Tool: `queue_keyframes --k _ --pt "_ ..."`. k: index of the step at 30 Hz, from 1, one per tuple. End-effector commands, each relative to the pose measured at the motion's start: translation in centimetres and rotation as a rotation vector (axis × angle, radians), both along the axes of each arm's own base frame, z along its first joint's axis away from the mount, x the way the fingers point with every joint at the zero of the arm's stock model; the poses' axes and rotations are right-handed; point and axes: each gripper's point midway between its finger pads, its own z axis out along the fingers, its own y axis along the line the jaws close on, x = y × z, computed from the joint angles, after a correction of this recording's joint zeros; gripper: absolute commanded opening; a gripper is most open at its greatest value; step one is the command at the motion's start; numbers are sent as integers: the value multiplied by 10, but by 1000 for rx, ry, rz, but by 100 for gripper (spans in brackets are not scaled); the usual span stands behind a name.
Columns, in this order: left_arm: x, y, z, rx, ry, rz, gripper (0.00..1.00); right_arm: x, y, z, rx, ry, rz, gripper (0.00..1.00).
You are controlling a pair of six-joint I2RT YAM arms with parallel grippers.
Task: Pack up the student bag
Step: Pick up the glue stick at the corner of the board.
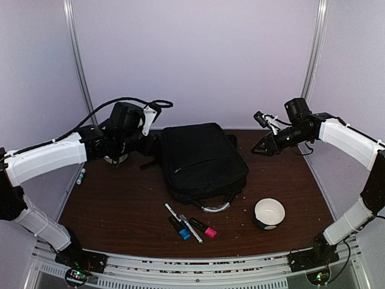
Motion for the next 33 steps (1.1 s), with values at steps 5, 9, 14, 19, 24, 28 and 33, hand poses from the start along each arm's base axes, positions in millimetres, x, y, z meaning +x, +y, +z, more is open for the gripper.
queue_keyframes --k 5,9,14,19,24,28,33 --pt "-1 163 -49 -28 262 466 67 -13 5 15 49 -39 45 43" --pt "-11 226 -70 -16 396 634 69 -17 5 12 46 -29 58 44" --pt "-21 282 -87 -19 497 757 70 -25 5 13 48 -27 84 45" --pt "-25 328 -105 -14 582 826 68 -32 7 17 64 -27 104 46" --pt "-6 339 -133 -100 673 792 67 -38 9 22 87 -24 125 46" --pt "11 352 -157 -106 738 791 67 -41 9 25 93 -30 131 46" --pt "26 379 -177 -78 776 808 65 -43 8 27 96 -37 125 47"
